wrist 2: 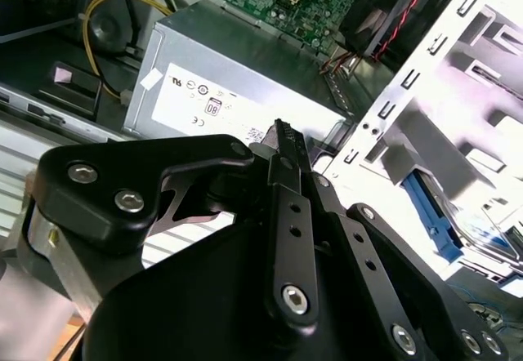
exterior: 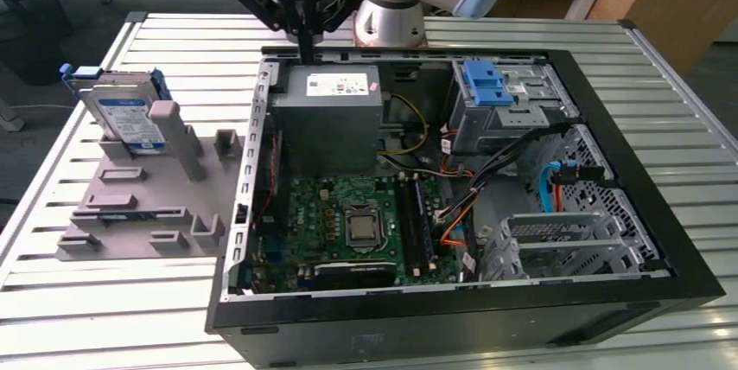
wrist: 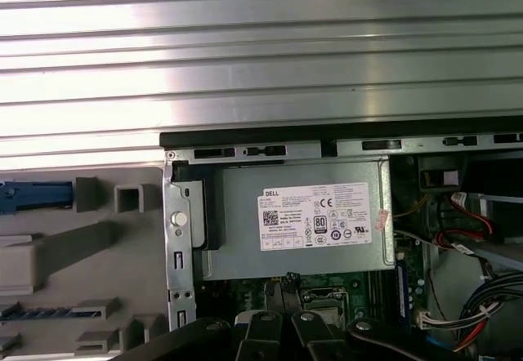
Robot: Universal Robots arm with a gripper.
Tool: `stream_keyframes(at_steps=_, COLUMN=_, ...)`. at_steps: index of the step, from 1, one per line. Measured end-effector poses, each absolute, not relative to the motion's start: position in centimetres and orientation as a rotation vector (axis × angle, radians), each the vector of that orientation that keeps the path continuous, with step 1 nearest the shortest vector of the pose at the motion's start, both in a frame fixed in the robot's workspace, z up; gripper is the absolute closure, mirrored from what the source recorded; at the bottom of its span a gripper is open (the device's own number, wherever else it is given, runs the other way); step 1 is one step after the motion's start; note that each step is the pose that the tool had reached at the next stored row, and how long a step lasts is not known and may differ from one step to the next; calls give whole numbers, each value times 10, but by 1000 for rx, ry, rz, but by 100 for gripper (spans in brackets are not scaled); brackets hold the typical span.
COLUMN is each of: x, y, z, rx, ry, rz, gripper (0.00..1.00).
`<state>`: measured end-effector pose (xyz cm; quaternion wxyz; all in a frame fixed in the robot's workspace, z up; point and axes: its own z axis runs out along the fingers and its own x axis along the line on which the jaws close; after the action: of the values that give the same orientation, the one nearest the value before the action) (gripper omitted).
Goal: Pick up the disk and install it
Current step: 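Reach for the disk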
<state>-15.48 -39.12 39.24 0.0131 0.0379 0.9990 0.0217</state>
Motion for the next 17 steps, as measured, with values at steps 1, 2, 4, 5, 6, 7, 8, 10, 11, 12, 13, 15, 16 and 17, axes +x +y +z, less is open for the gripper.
stream_keyframes(at_steps=1, x=-155, y=-391, z=392, rx=118, ry=3113, rz=68, gripper=89)
stream_keyframes(at_steps=2, x=-156, y=-391, z=392, rx=118, ry=3113, rz=68, gripper=89)
stream_keyframes(at_steps=4, x=-156, y=-391, z=392, rx=118, ry=3113, rz=68, gripper=89)
stream_keyframes(at_steps=5, x=-156, y=-391, z=392, rx=118, ry=3112, rz=68, gripper=89)
stream_keyframes(at_steps=6, x=-156, y=-391, z=392, rx=118, ry=3113, rz=68, gripper=89)
stream_keyframes(at_steps=7, x=-156, y=-391, z=392, rx=118, ry=3113, rz=68, gripper=89)
stream_keyframes(at_steps=8, x=-156, y=-391, z=392, rx=118, ry=3112, rz=68, gripper=89)
stream_keyframes(at_steps=10, x=-157, y=-391, z=392, rx=118, ry=3112, rz=68, gripper=89)
stream_keyframes(at_steps=11, x=-158, y=-391, z=392, rx=118, ry=3113, rz=68, gripper=89)
stream_keyframes(at_steps=12, x=-159, y=-391, z=392, rx=118, ry=3112, rz=68, gripper=89)
stream_keyframes(at_steps=13, x=-160, y=-391, z=392, rx=118, ry=3112, rz=68, gripper=89)
stream_keyframes(at_steps=15, x=-161, y=-391, z=392, rx=118, ry=3112, rz=68, gripper=89)
stream_keyframes(at_steps=16, x=-162, y=-391, z=392, rx=118, ry=3112, rz=68, gripper=89)
stream_keyframes(at_steps=17, x=-163, y=-391, z=392, rx=118, ry=3112, rz=68, gripper=89)
